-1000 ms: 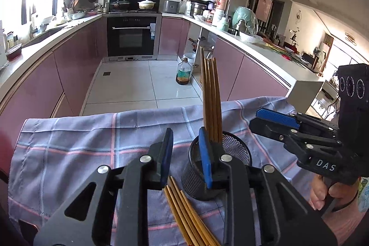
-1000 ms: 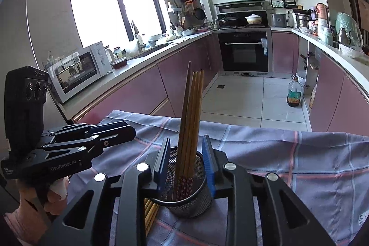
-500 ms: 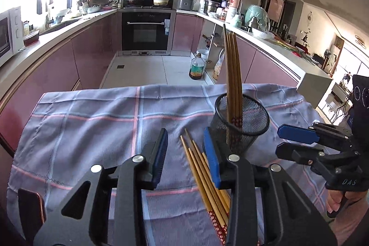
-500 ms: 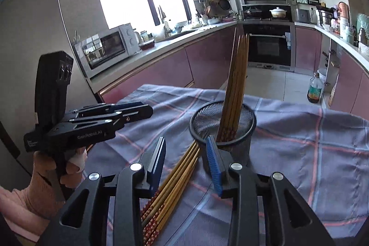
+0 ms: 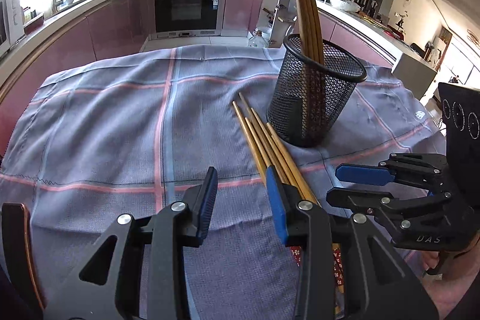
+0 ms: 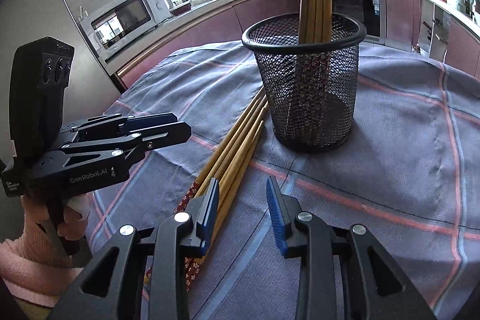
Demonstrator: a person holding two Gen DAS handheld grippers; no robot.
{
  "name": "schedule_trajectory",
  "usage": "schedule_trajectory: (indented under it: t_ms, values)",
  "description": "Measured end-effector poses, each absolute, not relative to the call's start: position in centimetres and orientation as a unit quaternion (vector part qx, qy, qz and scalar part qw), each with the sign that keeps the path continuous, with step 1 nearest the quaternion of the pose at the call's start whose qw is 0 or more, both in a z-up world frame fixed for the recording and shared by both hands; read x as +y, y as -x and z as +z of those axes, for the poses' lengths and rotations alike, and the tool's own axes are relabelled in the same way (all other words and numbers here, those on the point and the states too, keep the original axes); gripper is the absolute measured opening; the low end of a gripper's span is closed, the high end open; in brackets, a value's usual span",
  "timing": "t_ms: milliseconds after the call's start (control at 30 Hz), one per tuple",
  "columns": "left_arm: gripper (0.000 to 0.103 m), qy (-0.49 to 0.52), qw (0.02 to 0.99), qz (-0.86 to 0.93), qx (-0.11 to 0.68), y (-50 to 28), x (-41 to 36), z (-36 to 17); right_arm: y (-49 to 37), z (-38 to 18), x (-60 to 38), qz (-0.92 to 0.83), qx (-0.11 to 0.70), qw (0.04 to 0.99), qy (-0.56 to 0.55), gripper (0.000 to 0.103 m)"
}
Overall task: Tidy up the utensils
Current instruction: 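Move both open grippers back down to the remaining chopsticks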
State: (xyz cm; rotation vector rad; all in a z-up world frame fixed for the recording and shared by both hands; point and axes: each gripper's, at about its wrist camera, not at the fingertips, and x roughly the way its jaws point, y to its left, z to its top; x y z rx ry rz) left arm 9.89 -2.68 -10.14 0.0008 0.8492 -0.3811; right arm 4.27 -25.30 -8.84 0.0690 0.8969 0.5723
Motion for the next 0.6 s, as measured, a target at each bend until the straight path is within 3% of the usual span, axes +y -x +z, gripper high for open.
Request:
schedule_trajectory:
  t_ms: [267, 600]
  values:
    - [0.034, -0.009, 0.886, -0.197, 0.419, -9.5, -3.7, -11.0, -4.6, -9.6, -24.6, 0.270, 0.439, 0.856, -0.034, 0.024]
    - [0.034, -0.014, 0.879, -0.201, 0.432, -9.9, -4.5, -12.1, -5.0, -9.9, -23.9, 0.264, 0.444, 0.856, -0.027, 0.022]
